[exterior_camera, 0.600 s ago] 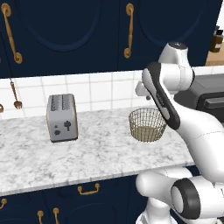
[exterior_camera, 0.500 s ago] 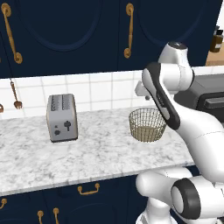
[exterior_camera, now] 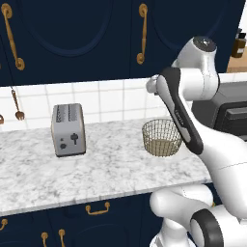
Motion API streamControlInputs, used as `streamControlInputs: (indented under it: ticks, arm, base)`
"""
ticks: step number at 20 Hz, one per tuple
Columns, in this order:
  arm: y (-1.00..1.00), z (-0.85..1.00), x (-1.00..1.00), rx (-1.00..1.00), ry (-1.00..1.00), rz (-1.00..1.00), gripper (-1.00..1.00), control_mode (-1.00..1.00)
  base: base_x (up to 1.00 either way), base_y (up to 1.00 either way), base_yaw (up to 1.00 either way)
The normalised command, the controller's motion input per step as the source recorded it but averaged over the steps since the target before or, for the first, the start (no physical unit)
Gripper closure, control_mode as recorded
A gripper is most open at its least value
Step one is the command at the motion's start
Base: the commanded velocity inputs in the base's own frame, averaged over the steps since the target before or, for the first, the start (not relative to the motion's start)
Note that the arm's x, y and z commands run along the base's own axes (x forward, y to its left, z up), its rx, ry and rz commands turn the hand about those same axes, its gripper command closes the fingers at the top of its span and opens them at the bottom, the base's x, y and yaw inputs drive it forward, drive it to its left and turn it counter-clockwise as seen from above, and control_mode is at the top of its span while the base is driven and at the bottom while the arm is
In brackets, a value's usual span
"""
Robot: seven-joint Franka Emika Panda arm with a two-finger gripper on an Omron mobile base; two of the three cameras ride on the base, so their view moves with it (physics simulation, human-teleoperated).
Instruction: Open the cabinet, pick up the bread from the cabinet and place it in the basket. Then move the basket to the dining counter.
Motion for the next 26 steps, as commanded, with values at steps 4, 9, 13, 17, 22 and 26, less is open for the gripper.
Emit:
streamControlInputs:
  ticks: [4, 9, 13, 17, 22, 26]
  arm:
    - [0.35, 1.00, 0.01, -0.01, -0.40, -0.03, -1.00, -1.00]
    - [0.01, 1.00, 0.01, 0.00, -0.31, -0.08, -1.00, -1.00]
    - [0.20, 1.00, 0.06, 0.00, -0.26, -0.10, -1.00, -1.00]
    - [0.44, 0.80, 0.02, 0.05, -0.08, -0.02, -1.00, -1.00]
    - [0.50, 0.06, 0.35, -0.03, 0.07, 0.00, -1.00, -1.00]
    - [-0.11, -0.07, 0.54, -0.01, 0.00, 0.00, -1.00, -1.00]
  base:
    - [0.00, 0.00, 0.00]
    - [0.00, 0.00, 0.00]
    - [0.00, 0.00, 0.00]
    - [0.00, 0.00, 0.00]
    - [0.00, 0.00, 0.00]
    - [0.00, 0.00, 0.00]
